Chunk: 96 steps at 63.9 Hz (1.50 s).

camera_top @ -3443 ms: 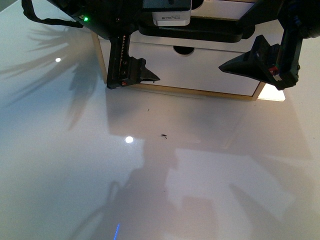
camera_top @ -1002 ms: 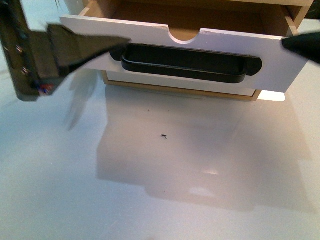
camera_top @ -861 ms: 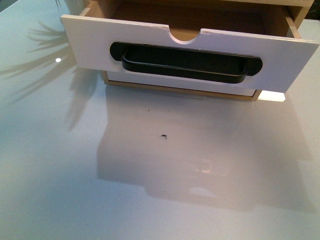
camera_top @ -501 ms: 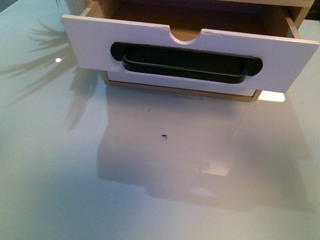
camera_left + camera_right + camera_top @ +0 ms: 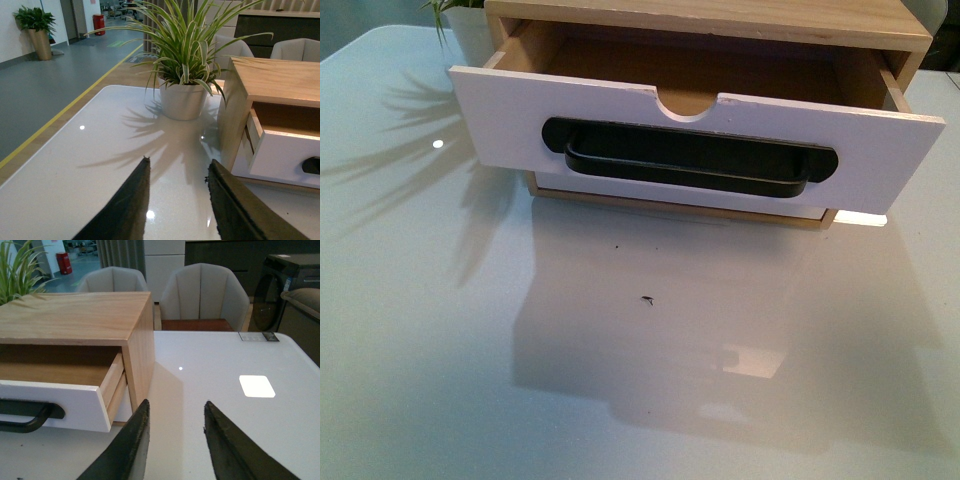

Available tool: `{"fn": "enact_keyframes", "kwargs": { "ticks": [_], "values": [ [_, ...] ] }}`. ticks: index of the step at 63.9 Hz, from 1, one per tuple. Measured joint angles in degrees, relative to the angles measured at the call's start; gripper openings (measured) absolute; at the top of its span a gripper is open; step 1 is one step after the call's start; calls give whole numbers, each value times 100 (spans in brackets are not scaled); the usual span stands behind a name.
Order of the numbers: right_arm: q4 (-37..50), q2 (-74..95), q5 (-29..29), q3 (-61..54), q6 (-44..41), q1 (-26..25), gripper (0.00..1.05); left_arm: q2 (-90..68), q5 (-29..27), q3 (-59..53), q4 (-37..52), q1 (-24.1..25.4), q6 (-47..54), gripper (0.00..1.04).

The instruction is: Pull drawer

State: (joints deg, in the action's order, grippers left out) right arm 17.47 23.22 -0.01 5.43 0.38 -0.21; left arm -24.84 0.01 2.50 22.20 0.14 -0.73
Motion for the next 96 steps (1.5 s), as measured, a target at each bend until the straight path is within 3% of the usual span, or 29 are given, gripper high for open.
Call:
{"fn": "enact_keyframes", "kwargs": {
  "ticks": [10, 48, 55, 82, 96],
  "values": [
    [-157, -315, 4, -146, -28, 7, 2, 267, 7, -179, -24, 0, 11, 2],
    [-743, -1320, 2, -413, -17, 11, 2, 1449, -2, -179, -1185, 0, 24, 3],
    [-1687, -2149, 4, -413, -17, 11, 2, 2236, -2, -177, -2129, -2, 28, 3],
    [-1733, -2284, 4, -413, -17, 11, 2, 2448, -2, -177, -2212, -4, 28, 3],
    [-1733, -2284, 4, -413, -22, 11, 39, 2448, -2, -177, -2212, -4, 28, 42]
  ]
}}
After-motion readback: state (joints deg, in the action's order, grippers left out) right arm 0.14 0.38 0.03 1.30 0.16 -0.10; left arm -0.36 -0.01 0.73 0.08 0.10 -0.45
